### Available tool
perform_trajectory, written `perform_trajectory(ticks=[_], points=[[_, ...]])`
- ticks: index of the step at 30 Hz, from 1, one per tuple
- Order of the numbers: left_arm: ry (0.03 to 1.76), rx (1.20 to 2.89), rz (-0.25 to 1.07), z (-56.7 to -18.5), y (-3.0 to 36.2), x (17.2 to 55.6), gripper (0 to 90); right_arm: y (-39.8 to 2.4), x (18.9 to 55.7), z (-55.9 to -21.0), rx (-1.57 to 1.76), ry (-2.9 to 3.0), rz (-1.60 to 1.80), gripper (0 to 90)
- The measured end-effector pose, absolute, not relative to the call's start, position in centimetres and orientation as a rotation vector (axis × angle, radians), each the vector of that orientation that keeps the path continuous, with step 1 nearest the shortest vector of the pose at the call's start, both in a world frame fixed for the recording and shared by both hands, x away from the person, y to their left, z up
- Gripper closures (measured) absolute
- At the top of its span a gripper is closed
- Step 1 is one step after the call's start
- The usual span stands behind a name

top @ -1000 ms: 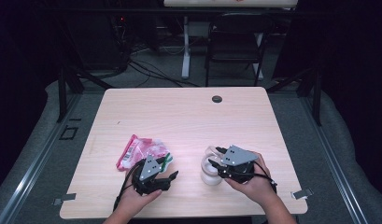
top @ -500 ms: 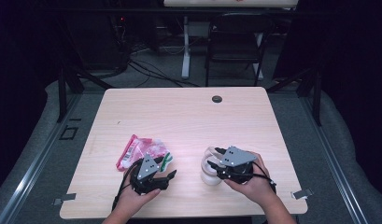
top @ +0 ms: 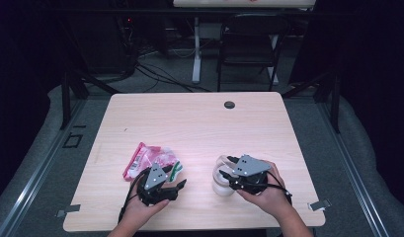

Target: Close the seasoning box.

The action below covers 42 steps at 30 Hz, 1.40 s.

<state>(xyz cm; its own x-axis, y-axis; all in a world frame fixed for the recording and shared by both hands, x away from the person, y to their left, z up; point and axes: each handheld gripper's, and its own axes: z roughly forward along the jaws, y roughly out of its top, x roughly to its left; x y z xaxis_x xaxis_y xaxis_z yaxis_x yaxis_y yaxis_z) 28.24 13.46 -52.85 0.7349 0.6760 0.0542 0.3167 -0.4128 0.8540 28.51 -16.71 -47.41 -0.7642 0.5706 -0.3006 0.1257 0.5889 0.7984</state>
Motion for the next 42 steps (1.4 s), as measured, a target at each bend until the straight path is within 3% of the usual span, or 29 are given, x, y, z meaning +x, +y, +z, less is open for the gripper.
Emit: perform_trajectory(ticks=[19, 42], points=[[0.757, 2.018, 0.5, -52.87, 13.52, 28.27, 32.7, -16.06, 28.64, -48.0, 0.569, 2.327, 1.134, 41.7], [0.758, 2.015, 0.496, -52.83, 13.49, 28.24, 32.7, -16.2, 28.71, -47.89, 0.588, 2.316, 1.153, 41.8]])
